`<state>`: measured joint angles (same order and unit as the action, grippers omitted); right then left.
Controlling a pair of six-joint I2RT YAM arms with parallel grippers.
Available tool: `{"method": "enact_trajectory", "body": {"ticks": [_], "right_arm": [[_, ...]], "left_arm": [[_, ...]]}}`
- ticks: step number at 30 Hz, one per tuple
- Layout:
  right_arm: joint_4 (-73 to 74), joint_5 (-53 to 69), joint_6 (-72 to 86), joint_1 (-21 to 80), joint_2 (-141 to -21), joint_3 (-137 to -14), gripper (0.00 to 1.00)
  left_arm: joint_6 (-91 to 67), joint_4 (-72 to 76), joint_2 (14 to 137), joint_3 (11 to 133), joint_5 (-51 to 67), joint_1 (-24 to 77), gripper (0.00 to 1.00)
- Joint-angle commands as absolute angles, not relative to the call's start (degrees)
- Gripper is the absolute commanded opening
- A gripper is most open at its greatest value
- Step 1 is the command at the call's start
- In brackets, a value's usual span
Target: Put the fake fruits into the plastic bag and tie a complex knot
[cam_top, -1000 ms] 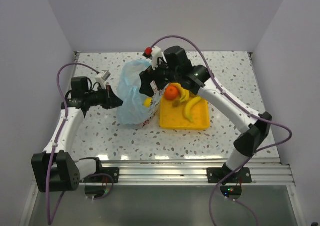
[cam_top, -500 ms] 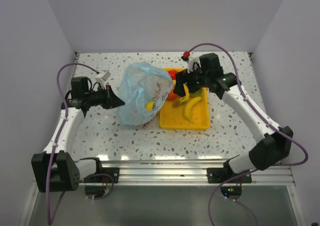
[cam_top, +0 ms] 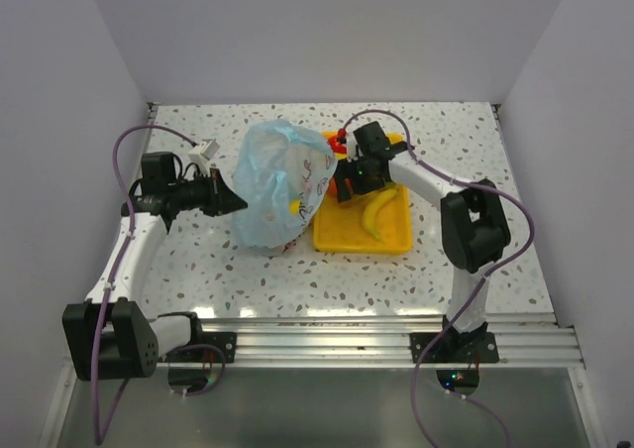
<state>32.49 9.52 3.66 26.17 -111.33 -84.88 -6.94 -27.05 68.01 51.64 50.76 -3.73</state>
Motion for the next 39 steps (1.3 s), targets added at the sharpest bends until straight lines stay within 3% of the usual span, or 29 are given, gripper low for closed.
{"method": "enact_trajectory", "body": {"ticks": [1,13,28,31,35,39], "right_arm": [[25.8,7.1,5.3,27.1,-112.3,-89.6,0.76],[24.7,6.6,6.8,28.8,-112.8,-94.5,0.76],[22.1,-1.9,5.1,29.3,-124.8,-98.0,0.82],[22.2,-1.8,5.0,29.4,-124.6,-96.6,0.79],[22.2,-1.1,4.0,29.3,-122.1,-93.9,0.61],[24.3,1.1,3.8,29.0,-113.2,-90.9,0.52]], "left_arm": [[-7.2,-24.5,67.8,51.5,51.5,-3.7,0.0],[-7.6,-23.7,68.6,51.2,51.8,-3.8,0.0],[-7.3,-24.1,67.9,51.4,51.8,-3.8,0.0],[-7.3,-24.2,67.8,51.4,51.9,-3.8,0.0],[-7.3,-24.2,67.9,51.3,51.9,-3.9,0.0],[-7.1,-24.4,67.7,51.4,51.9,-3.9,0.0]]}}
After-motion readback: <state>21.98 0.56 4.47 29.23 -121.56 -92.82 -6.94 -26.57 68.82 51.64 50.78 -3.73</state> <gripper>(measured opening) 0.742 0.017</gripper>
